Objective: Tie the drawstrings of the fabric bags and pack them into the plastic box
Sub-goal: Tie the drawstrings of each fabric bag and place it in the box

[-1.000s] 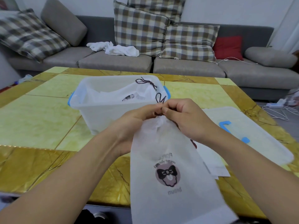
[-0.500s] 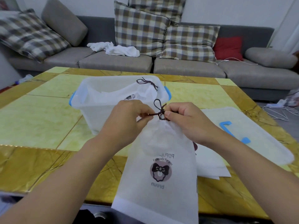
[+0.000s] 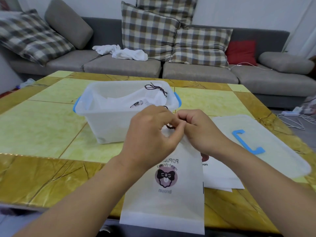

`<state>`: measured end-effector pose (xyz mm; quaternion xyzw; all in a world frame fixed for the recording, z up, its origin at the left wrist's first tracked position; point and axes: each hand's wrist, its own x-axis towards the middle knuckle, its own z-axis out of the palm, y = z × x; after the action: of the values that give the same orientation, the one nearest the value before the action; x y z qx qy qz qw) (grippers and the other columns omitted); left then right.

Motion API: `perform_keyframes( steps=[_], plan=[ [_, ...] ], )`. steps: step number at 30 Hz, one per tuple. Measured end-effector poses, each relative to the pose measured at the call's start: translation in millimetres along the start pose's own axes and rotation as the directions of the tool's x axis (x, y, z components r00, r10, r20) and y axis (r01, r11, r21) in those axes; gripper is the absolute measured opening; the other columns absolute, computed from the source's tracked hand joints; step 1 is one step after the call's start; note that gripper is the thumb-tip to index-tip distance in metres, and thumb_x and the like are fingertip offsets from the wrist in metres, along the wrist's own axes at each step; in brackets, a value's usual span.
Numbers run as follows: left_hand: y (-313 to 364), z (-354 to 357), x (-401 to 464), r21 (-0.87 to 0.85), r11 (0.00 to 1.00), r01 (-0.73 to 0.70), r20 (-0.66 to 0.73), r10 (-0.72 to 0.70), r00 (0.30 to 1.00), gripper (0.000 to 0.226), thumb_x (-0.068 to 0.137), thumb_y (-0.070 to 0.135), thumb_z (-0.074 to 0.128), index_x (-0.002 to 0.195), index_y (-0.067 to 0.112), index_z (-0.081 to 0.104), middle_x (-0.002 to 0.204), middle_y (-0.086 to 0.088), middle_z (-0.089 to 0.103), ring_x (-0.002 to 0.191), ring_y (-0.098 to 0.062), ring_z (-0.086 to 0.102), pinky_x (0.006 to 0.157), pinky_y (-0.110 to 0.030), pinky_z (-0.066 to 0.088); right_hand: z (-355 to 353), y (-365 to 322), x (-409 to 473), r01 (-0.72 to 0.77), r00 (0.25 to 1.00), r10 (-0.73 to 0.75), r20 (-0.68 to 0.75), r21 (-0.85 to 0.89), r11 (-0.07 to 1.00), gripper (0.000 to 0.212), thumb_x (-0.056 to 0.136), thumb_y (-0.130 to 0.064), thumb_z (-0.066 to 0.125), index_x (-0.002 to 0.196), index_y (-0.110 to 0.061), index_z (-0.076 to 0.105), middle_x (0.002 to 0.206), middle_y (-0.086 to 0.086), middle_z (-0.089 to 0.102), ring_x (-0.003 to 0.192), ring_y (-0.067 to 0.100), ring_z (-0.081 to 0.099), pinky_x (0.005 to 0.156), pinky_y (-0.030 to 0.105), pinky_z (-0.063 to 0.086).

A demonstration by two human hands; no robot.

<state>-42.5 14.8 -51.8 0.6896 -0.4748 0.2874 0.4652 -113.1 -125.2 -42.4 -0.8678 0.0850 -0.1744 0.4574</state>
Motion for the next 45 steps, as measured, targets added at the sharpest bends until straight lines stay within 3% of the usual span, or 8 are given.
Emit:
perform_keyframes(
  steps=[7, 15, 19, 23, 31, 35, 39, 45],
  plan=[
    [-9, -2, 2, 0.019, 0.993, 0.115, 0.087, -0.116, 0.989, 0.007, 0.083, 0.026, 0.076, 0.088, 0.023, 0.080, 0.079, 0.012, 0.074, 0.069, -0.002, 0.060, 0.068, -0.022, 0.051, -1, 1, 0, -0.008, 1.000, 0.009, -0.007, 0.078, 0.997, 0.024, 0.100, -0.012, 0.054, 0.082, 0.000, 0.065, 0.068, 0.002, 0.059, 0.063, 0.011, 0.050, 0.060, 0.026, 0.038],
    [-11, -5, 5, -0.042, 0.979, 0.200, 0.174, -0.190, 0.966, 0.020, 0.079, 0.020, 0.070, 0.095, 0.023, 0.081, 0.079, 0.009, 0.072, 0.076, -0.005, 0.063, 0.071, -0.021, 0.052, -2, -1, -2, -0.016, 1.000, 0.015, 0.006, 0.081, 0.997, 0.027, 0.102, -0.012, 0.052, 0.082, 0.004, 0.061, 0.055, -0.011, 0.047, 0.044, 0.002, 0.043, 0.041, 0.011, 0.033],
    [-10, -8, 6, -0.182, 0.872, 0.454, 0.314, -0.386, 0.867, 0.022, 0.082, 0.010, 0.072, 0.096, 0.026, 0.081, 0.085, 0.012, 0.076, 0.078, -0.001, 0.071, 0.078, -0.025, 0.059, 3, 0, -2, 0.041, 0.999, -0.042, 0.007, 0.039, 0.998, 0.026, 0.093, -0.027, 0.053, 0.073, -0.012, 0.061, 0.068, 0.001, 0.053, 0.066, 0.011, 0.047, 0.066, 0.033, 0.038],
    [-13, -12, 8, -0.280, 0.768, 0.576, 0.431, -0.435, 0.790, 0.027, 0.085, 0.003, 0.073, 0.092, 0.028, 0.079, 0.084, 0.011, 0.078, 0.082, -0.004, 0.074, 0.079, -0.022, 0.058, 4, -1, -2, 0.060, 0.998, -0.060, 0.015, 0.028, 0.998, 0.025, 0.089, -0.029, 0.051, 0.074, -0.012, 0.061, 0.069, -0.005, 0.053, 0.068, 0.011, 0.047, 0.067, 0.033, 0.038],
    [-17, -11, 4, -0.081, 0.894, 0.442, 0.144, -0.428, 0.892, 0.023, 0.073, 0.022, 0.088, 0.093, 0.023, 0.077, 0.081, 0.013, 0.071, 0.077, -0.003, 0.065, 0.075, -0.018, 0.053, 5, 1, -1, 0.055, 0.998, -0.054, -0.017, 0.032, 0.998, 0.027, 0.100, -0.016, 0.054, 0.075, -0.014, 0.063, 0.069, 0.002, 0.053, 0.065, 0.015, 0.044, 0.064, 0.035, 0.034],
    [-17, -11, 3, -0.098, 0.873, 0.477, 0.206, -0.452, 0.868, 0.011, 0.076, 0.020, 0.086, 0.075, 0.021, 0.075, 0.071, 0.017, 0.072, 0.070, 0.001, 0.068, 0.072, -0.018, 0.056, 5, 1, -1, 0.038, 0.999, -0.037, -0.013, 0.053, 0.998, 0.029, 0.101, -0.015, 0.054, 0.073, -0.016, 0.062, 0.066, -0.001, 0.050, 0.061, 0.014, 0.040, 0.060, 0.032, 0.031],
    [-19, -11, 4, -0.134, 0.879, 0.458, 0.248, -0.418, 0.874, 0.009, 0.079, 0.014, 0.083, 0.076, 0.018, 0.076, 0.069, 0.016, 0.071, 0.065, 0.002, 0.067, 0.064, -0.009, 0.049, 5, 1, -3, 0.031, 1.000, -0.031, -0.002, 0.047, 0.998, 0.029, 0.101, -0.014, 0.054, 0.073, -0.016, 0.062, 0.064, -0.005, 0.049, 0.058, 0.011, 0.039, 0.056, 0.029, 0.031],
    [-29, -19, 9, -0.140, 0.932, 0.335, 0.271, -0.290, 0.918, 0.014, 0.086, 0.011, 0.076, 0.090, 0.024, 0.078, 0.082, 0.012, 0.073, 0.076, -0.006, 0.068, 0.073, -0.020, 0.056, -3, 0, -2, 0.030, 1.000, -0.030, 0.004, 0.075, 0.997, 0.026, 0.100, -0.021, 0.055, 0.084, -0.004, 0.066, 0.066, 0.010, 0.051, 0.056, 0.013, 0.042, 0.055, 0.024, 0.035]
  ],
)
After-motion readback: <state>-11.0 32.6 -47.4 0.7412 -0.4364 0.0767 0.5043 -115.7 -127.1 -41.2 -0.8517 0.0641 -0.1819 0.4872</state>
